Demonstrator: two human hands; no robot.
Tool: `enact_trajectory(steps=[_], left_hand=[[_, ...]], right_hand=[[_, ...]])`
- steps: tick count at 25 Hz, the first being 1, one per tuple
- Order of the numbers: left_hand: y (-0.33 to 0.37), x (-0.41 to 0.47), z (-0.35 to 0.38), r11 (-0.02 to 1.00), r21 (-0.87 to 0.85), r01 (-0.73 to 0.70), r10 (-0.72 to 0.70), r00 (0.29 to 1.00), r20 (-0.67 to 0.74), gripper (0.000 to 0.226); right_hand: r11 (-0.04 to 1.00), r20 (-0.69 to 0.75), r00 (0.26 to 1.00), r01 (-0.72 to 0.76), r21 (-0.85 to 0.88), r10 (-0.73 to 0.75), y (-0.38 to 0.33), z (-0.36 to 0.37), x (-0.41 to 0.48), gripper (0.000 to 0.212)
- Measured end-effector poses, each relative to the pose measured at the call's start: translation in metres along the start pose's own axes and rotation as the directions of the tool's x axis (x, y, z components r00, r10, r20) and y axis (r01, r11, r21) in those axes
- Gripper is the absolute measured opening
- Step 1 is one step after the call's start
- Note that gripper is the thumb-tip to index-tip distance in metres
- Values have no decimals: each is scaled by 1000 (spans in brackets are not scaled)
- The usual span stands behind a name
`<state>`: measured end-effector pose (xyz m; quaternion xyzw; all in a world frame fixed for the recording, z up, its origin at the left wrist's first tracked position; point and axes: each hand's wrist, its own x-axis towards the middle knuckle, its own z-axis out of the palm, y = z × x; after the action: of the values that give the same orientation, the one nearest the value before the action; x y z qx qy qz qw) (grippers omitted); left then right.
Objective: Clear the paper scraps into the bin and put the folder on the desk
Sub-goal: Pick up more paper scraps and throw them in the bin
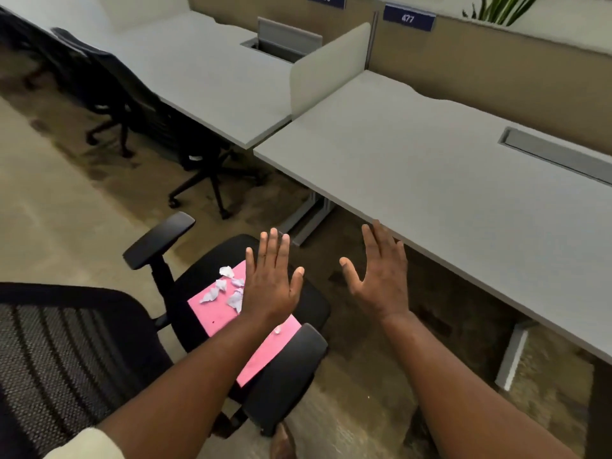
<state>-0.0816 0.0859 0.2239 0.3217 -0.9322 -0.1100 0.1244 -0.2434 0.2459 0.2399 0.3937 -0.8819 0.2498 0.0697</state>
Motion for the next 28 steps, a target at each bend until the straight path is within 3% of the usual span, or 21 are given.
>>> enact_trajectory(steps=[7,14,23,28], left_hand=[[-112,-20,-1,970,91,224,-228,973,39,69],[-164,-47,21,911,142,387,-400,913,82,70],[-186,-37,104,863,76,499,-504,847,167,67],[-189,-24,165,850,16,527,-518,828,215,67]], right_hand=[[991,158,979,129,25,-132,-79,89,29,73],[981,376,907,156,115,-189,-113,151,29,76],[982,617,764,145,125,-191,-84,240,35,80],[966,682,691,239,98,-240,-57,299,35,78]])
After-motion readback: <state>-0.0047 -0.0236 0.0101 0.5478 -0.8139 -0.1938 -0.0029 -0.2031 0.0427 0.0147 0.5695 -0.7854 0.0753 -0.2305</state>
